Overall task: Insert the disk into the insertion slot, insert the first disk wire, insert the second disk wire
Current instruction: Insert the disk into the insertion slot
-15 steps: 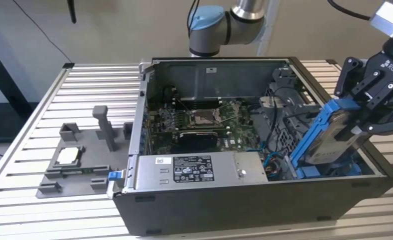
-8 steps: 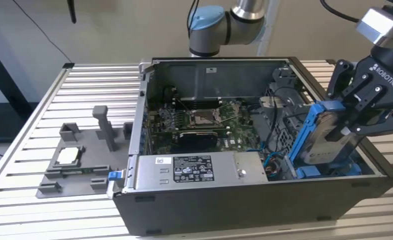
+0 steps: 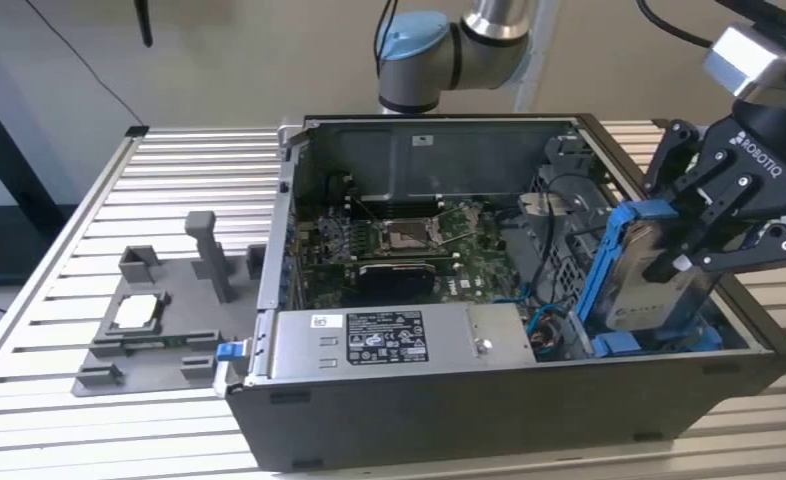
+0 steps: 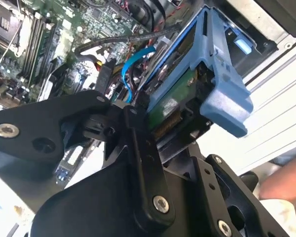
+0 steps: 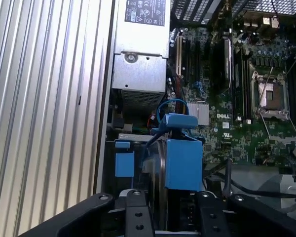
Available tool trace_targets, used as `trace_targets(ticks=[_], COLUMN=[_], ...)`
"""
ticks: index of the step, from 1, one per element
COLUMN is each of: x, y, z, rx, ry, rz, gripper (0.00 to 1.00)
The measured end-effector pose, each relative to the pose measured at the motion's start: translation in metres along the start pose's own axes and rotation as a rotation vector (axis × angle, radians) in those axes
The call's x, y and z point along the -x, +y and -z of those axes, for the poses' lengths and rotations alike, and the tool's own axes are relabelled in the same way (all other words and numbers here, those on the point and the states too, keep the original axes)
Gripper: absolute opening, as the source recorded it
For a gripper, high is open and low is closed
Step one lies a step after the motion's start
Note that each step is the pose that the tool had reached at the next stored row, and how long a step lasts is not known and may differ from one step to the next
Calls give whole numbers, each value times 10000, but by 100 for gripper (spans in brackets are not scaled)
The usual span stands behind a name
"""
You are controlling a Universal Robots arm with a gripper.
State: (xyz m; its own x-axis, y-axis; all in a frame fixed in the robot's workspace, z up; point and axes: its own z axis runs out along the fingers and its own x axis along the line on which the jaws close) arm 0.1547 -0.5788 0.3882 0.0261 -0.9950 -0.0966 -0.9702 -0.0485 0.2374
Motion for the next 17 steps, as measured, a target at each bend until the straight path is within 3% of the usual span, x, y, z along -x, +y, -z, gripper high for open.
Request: trace_targets(ticks=[4,8,9,10,12,13,15,16,17], x=[2,3,3,2,5,7,9,11,13], y=[12,12,12,12,18,22,29,29,31], z=[42,42,42,43,67,86,107,108,107], rx=[0,0,-6,-14,-49,-62,-118,-189,-307], ry=[-52,-54,-53,-49,-50,-54,-71,-109,-186], rz=[9,11,10,11,14,17,25,41,74], gripper=[35,36,43,43,55,55,55,55,55])
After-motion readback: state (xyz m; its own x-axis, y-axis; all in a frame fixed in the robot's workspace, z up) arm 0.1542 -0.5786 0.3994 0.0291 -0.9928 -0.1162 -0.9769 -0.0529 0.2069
